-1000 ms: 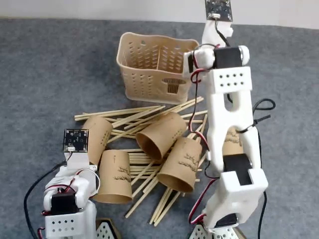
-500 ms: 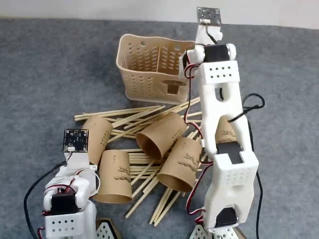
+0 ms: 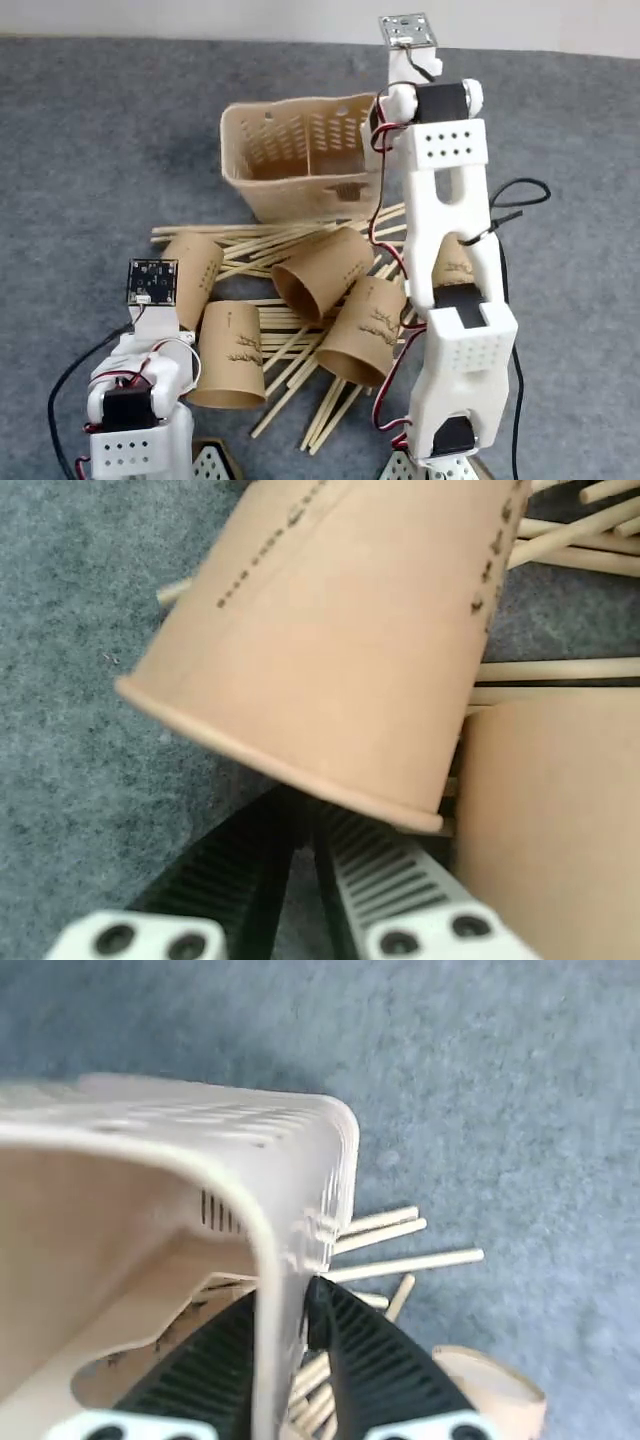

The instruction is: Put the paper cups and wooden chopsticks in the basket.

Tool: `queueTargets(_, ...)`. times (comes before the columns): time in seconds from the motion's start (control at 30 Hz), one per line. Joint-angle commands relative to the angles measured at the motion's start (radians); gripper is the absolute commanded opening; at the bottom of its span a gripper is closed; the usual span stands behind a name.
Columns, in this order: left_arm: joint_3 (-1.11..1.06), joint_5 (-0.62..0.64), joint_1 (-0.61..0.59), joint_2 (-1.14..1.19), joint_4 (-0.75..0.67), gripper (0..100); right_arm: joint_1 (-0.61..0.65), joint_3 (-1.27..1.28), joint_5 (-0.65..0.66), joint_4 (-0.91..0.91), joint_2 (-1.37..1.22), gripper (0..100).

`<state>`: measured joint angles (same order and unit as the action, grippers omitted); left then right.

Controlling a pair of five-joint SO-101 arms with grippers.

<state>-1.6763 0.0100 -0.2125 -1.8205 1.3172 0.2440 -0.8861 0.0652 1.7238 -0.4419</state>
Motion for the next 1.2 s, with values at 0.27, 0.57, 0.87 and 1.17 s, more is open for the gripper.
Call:
queueTargets(0.27, -0.019, -0.005, 0.016, -0.005, 0.005, 1, 0.019, -0.082, 0.049, 0.036, 0.019, 1.1)
queueTargets(0.57, -0.019, -0.005, 0.016, -0.005, 0.005, 1, 0.019, -0.15, -0.064, 0.036, 0.068, 23.5)
queueTargets(0.87, -0.019, -0.005, 0.016, -0.005, 0.005, 1, 0.038, -0.163, -0.068, 0.039, 0.257, 25.0)
queueTargets(1.17, -0.019, -0.005, 0.016, -0.005, 0.005, 1, 0.039, 0.114, -0.063, 0.038, 0.516, 25.0)
